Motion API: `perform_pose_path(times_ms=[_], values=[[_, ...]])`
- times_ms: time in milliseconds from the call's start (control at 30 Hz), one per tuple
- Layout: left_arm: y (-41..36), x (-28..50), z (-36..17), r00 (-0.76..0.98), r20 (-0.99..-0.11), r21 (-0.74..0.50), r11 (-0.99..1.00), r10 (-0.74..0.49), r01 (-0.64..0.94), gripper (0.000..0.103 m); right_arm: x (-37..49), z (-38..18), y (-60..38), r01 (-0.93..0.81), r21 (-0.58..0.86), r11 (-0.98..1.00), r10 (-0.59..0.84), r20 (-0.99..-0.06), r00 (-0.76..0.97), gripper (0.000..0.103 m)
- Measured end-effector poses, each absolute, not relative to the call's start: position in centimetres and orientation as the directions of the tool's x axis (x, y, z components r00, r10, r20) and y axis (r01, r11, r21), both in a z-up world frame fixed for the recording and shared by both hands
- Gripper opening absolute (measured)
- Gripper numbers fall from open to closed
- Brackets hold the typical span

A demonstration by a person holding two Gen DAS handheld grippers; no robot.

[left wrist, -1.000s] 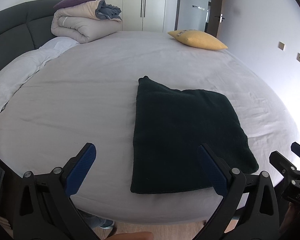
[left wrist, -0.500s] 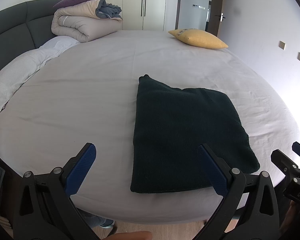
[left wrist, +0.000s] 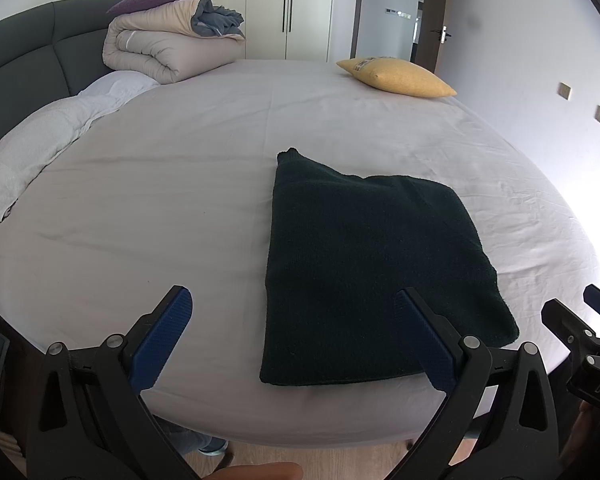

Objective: Fold small clothes

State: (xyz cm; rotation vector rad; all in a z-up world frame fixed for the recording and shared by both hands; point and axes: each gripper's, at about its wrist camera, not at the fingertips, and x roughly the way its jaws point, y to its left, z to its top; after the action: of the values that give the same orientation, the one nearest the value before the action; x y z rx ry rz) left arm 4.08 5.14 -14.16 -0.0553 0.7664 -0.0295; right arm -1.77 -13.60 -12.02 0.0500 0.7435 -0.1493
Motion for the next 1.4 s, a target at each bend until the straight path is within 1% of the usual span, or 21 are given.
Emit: perform_pose_path(times_ms=[1400], values=[[5.18,3.85,-14.6,0.713,-0.7,-0.065,0.998,-0.049,0.005,0.103,-1.83,-12.51,-13.11,0.163,0.006,0.987,-0.115,-0.683,0.721,0.103]])
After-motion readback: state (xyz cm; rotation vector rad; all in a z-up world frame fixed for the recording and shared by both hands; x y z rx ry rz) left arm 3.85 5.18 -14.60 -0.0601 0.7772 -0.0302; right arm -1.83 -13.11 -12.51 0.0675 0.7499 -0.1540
